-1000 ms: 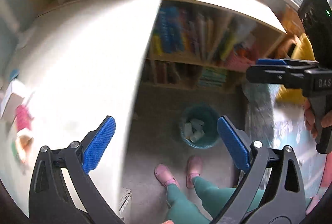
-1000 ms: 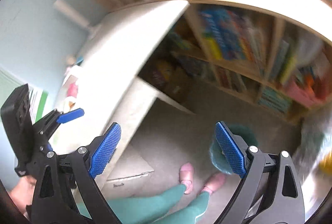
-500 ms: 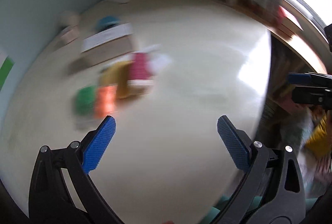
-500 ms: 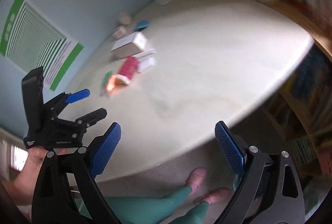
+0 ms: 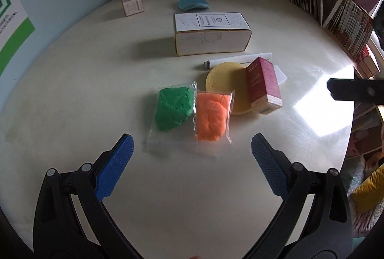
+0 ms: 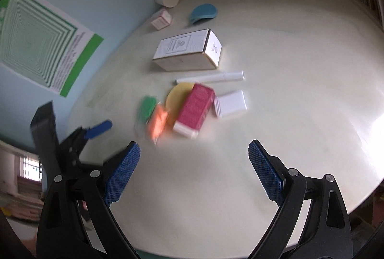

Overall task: Collect trash
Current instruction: 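Grasp the orange clay bag with the left tool while the right tool grasps the red box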

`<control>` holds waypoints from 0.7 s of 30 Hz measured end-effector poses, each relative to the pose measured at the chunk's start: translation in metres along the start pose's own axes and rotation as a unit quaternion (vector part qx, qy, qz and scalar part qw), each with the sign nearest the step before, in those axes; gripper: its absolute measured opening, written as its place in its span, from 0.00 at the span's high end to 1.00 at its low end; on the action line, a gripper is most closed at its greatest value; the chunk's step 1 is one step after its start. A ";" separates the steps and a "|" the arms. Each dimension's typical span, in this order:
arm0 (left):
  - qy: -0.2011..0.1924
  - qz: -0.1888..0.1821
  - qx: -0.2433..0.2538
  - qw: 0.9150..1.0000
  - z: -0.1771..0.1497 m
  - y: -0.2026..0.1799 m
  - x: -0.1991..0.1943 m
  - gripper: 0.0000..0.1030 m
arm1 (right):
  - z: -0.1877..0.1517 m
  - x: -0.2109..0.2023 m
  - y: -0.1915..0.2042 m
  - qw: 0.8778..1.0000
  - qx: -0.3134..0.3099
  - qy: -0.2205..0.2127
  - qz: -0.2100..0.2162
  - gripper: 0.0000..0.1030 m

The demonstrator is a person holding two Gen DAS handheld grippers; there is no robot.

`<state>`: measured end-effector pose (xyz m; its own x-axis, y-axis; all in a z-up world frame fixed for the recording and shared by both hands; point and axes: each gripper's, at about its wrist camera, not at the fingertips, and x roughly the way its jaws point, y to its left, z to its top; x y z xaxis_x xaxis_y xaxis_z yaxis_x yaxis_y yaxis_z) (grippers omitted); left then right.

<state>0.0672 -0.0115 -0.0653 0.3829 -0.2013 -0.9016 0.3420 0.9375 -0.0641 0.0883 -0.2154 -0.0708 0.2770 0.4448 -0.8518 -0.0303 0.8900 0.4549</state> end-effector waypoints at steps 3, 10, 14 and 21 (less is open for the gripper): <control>0.002 -0.008 0.005 1.000 0.003 -0.003 0.010 0.09 | 0.014 0.020 0.001 1.000 0.013 0.012 -0.007 0.12; 0.011 -0.017 0.020 1.000 0.009 -0.013 0.033 0.28 | 0.033 0.064 0.000 0.997 0.041 0.045 -0.037 0.24; 0.001 0.006 0.030 1.000 0.011 -0.017 0.041 0.40 | 0.037 0.077 -0.001 0.996 0.053 0.057 -0.039 0.43; -0.003 0.003 0.038 0.999 0.015 -0.015 0.036 0.74 | 0.030 0.061 -0.002 0.998 0.040 0.044 -0.013 0.72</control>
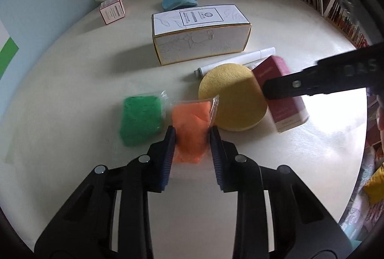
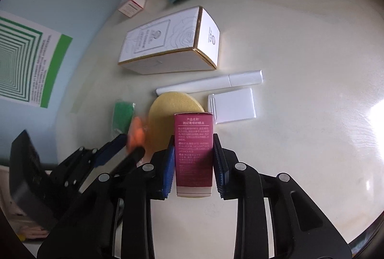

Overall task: Collect trash
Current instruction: 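Grasp the orange clay bag with the left tool while the right tool grasps the red box, then carry the orange bag and red box over the wastebasket and open both tools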

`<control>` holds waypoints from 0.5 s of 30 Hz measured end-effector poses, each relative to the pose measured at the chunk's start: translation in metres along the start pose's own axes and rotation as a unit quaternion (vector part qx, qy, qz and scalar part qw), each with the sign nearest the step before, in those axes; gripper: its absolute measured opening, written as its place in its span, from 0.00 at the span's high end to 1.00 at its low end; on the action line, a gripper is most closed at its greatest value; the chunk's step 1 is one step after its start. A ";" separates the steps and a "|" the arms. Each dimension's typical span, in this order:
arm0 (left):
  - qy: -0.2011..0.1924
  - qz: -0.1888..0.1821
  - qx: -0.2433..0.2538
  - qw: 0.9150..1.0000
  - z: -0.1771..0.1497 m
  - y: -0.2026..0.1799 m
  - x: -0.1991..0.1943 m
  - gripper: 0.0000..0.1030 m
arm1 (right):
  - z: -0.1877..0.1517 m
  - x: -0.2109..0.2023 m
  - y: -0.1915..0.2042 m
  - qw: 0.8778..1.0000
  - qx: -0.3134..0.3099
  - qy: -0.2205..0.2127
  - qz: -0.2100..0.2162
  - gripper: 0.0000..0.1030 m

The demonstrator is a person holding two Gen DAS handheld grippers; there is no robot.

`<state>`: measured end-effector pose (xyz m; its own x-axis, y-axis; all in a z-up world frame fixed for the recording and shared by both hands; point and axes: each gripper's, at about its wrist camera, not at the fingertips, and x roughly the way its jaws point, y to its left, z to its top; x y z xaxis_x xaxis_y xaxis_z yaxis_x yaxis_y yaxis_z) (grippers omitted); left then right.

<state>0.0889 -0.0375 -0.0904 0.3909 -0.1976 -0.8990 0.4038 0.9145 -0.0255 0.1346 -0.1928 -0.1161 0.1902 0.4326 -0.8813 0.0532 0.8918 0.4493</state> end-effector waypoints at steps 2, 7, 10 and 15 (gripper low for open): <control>0.001 -0.011 -0.011 1.000 0.000 0.003 -0.004 0.77 | -0.005 -0.012 -0.003 1.000 -0.001 -0.009 0.014 0.72; -0.013 -0.030 -0.016 0.999 0.003 0.002 -0.028 0.81 | -0.024 -0.056 -0.019 0.998 0.002 -0.047 0.049 0.72; -0.025 -0.036 -0.005 0.999 0.006 -0.008 -0.046 0.81 | -0.038 -0.084 -0.035 0.996 0.011 -0.070 0.059 0.72; -0.034 -0.069 0.029 0.997 0.020 -0.041 -0.074 0.81 | -0.076 -0.139 -0.076 0.991 0.038 -0.118 0.059 0.72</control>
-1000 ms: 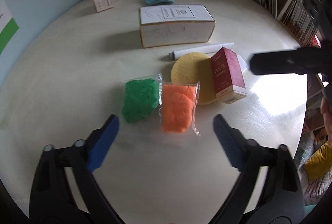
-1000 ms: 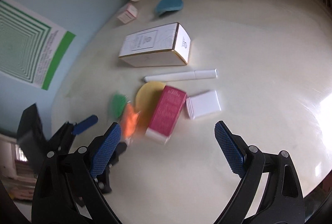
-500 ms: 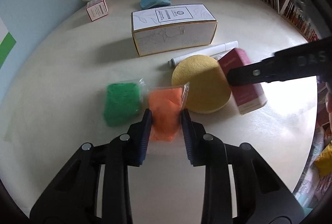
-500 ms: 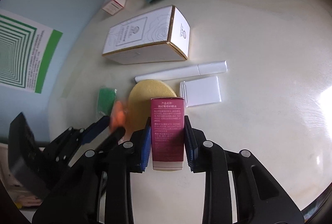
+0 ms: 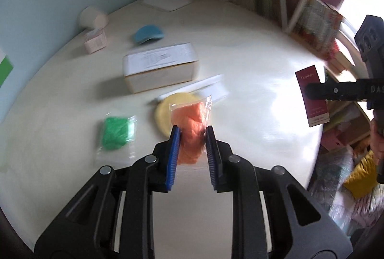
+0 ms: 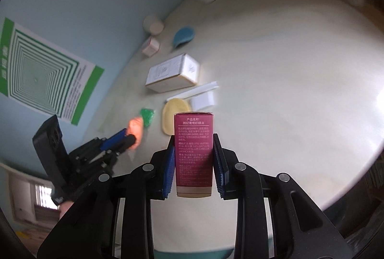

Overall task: Collect trash
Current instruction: 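Carry the orange bag and red box over the wastebasket and open both tools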

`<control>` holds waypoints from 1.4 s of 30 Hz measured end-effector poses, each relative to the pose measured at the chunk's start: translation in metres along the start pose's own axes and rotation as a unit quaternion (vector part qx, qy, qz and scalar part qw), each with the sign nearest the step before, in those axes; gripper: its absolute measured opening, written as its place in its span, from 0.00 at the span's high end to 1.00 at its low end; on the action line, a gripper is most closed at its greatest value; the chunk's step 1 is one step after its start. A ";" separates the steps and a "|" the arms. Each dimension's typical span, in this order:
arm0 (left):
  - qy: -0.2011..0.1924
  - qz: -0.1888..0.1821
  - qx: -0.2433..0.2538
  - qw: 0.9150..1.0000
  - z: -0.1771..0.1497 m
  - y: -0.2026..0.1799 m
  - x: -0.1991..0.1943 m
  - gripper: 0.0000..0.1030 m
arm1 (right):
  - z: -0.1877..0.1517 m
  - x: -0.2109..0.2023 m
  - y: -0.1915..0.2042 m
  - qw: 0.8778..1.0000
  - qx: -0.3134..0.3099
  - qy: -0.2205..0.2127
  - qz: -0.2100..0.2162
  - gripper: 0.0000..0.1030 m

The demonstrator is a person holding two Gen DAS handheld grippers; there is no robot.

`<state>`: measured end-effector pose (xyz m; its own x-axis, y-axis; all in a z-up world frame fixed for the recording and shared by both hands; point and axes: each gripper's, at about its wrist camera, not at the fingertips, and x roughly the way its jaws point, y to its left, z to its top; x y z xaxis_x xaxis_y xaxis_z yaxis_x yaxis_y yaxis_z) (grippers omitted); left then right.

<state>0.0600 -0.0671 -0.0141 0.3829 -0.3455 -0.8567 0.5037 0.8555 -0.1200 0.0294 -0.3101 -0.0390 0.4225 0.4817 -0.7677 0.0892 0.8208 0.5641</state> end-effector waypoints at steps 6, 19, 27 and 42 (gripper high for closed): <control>0.011 -0.079 0.090 0.993 0.007 -0.085 -0.003 0.81 | -0.057 -0.082 -0.064 0.995 0.066 -0.068 -0.041 0.72; 0.096 -0.211 0.309 0.922 -0.050 -0.310 0.046 0.81 | -0.229 -0.185 -0.181 0.951 0.249 -0.132 -0.129 0.72; 0.152 -0.211 0.389 0.884 -0.100 -0.397 0.091 0.81 | -0.310 -0.171 -0.235 0.918 0.350 -0.116 -0.145 0.72; 0.237 -0.154 0.441 0.852 -0.164 -0.455 0.180 0.81 | -0.344 -0.111 -0.318 0.889 0.433 -0.090 -0.119 0.72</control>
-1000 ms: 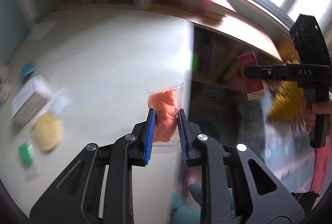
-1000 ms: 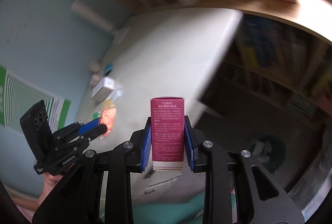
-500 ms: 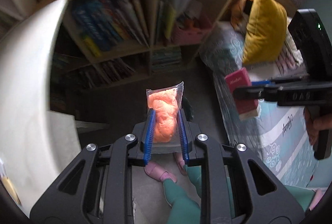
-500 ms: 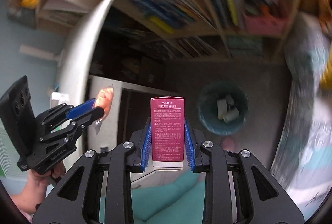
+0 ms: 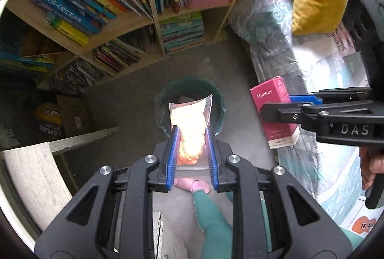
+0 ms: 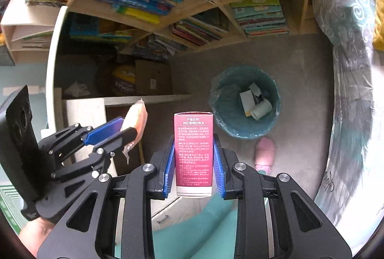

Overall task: Collect trash
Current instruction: 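Carry the orange bag and red box over the wastebasket and open both tools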

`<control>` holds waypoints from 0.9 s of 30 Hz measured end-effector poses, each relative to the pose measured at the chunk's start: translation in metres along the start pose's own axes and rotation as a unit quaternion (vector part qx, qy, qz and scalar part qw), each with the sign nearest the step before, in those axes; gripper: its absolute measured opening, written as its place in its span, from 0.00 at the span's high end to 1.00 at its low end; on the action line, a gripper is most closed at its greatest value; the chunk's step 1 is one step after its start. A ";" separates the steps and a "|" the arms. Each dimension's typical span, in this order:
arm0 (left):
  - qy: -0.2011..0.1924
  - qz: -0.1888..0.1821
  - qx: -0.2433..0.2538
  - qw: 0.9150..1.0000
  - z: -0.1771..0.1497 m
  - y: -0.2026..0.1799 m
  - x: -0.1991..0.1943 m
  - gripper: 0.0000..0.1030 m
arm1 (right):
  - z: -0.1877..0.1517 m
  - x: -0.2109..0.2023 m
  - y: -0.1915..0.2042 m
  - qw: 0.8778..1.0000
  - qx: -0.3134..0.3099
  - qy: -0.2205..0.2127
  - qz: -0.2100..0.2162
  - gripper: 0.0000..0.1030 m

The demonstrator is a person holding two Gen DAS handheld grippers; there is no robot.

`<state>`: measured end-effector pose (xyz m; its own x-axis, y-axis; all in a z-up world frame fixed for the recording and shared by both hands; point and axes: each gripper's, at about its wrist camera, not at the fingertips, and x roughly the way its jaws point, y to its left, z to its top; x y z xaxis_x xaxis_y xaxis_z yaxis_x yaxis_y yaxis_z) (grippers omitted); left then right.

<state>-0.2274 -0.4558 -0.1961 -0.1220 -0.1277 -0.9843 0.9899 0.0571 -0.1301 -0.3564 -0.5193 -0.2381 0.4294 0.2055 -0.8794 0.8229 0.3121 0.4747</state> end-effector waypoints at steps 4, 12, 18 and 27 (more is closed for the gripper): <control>0.028 0.002 -0.003 1.000 0.004 0.000 0.023 0.81 | 0.004 0.013 -0.006 1.000 -0.004 0.009 -0.014 0.72; 0.062 0.007 0.008 0.998 0.004 -0.006 0.052 0.81 | 0.007 0.033 -0.032 0.999 0.028 0.029 -0.024 0.72; 0.088 0.002 0.001 0.996 0.002 -0.007 0.068 0.81 | 0.007 0.042 -0.046 0.997 0.052 0.043 -0.027 0.72; 0.089 0.011 0.014 0.996 0.002 -0.011 0.074 0.76 | 0.013 0.038 -0.048 0.998 0.057 0.031 -0.018 0.65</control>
<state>-0.2470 -0.4681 -0.2673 -0.1087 0.0519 -0.9927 0.9938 0.0306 -0.1072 -0.3750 -0.5383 -0.2952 0.3778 0.2541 -0.8903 0.8757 0.2141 0.4327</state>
